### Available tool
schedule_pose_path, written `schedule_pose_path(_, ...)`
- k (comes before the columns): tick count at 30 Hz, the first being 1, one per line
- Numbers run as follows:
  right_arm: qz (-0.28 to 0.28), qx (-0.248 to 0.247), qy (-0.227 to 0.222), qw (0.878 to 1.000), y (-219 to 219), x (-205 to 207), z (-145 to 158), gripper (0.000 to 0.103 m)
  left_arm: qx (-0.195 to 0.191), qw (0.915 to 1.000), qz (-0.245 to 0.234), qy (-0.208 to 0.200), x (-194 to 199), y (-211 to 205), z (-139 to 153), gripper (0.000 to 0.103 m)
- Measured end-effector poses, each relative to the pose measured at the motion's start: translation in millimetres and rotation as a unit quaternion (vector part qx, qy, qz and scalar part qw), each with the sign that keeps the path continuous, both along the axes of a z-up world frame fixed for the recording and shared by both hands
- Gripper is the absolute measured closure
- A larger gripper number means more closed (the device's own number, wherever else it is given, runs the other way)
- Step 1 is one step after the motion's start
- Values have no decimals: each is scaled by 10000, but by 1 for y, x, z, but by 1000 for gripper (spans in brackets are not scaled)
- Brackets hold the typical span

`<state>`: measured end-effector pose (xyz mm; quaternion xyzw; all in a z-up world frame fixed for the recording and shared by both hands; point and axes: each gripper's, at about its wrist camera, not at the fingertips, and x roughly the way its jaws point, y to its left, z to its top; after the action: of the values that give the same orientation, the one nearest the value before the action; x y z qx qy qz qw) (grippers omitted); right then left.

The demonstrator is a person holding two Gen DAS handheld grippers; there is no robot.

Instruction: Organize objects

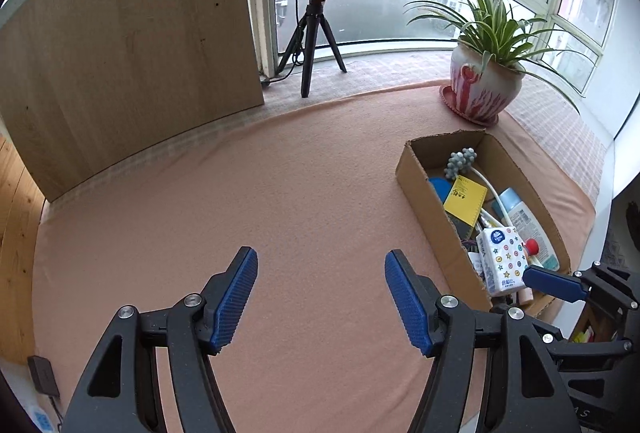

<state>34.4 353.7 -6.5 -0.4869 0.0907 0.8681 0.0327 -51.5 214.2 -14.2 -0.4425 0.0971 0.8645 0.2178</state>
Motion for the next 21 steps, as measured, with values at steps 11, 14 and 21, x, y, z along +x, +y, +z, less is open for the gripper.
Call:
schedule_pose_path(11,467,31,74,9989,-59,-17,-2,59,42,9970,760,104,25,-93,9,31)
schedule_pose_path(14,575,50,117,9983,-75,-21,-1,59,61,9955,937,98,31,-113,9,31)
schedule_pose_path(21,754,273,246,9965,-108,-25,-1,48,82,9906,1365,57,43,-155,6,30)
